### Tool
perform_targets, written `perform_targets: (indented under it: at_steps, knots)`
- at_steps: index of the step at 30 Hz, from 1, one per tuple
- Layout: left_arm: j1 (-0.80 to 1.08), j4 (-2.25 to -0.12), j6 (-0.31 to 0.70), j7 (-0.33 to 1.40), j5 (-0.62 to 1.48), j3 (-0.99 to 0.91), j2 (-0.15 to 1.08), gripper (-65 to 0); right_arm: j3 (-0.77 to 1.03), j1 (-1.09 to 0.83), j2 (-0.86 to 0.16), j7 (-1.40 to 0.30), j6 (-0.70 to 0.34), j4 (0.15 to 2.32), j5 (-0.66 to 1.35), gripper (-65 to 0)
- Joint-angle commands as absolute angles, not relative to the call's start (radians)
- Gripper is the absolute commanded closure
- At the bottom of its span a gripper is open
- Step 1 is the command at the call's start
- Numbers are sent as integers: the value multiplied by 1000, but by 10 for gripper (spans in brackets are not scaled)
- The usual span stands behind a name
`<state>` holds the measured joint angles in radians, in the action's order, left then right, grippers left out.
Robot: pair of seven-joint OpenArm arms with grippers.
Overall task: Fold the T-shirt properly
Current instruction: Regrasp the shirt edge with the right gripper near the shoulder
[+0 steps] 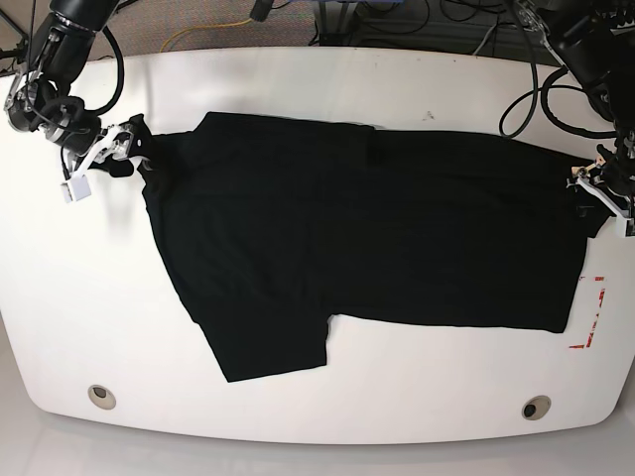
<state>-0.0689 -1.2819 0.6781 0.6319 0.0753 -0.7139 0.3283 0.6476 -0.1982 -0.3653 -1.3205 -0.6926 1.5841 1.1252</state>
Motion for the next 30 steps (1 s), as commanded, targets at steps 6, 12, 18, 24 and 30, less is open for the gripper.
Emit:
perform_targets:
  at_steps: [6,12,18,24,30]
  knots:
    - [-85,-1320,680,610,93,-713,351,-401,642,-325,-331,-1310,-698,1620,1199,-590]
    - [-81,-1326,680,611,93,-711,329,-396,593,-348,-288,-1285,-698,1616,1187,-590]
    - [-79,-1342,682,611,94,-704,320,-396,547,-315,-228,-1265,-698,1620,1023,-590]
    - [-77,-1357,682,611,90,-704,275,-396,499,-306,-191,-1265,-698,1620,990,-577]
    - [-77,-1356,682,611,87,-704,271,-396,455,-294,-150,-1264,-698,1623,989,-393]
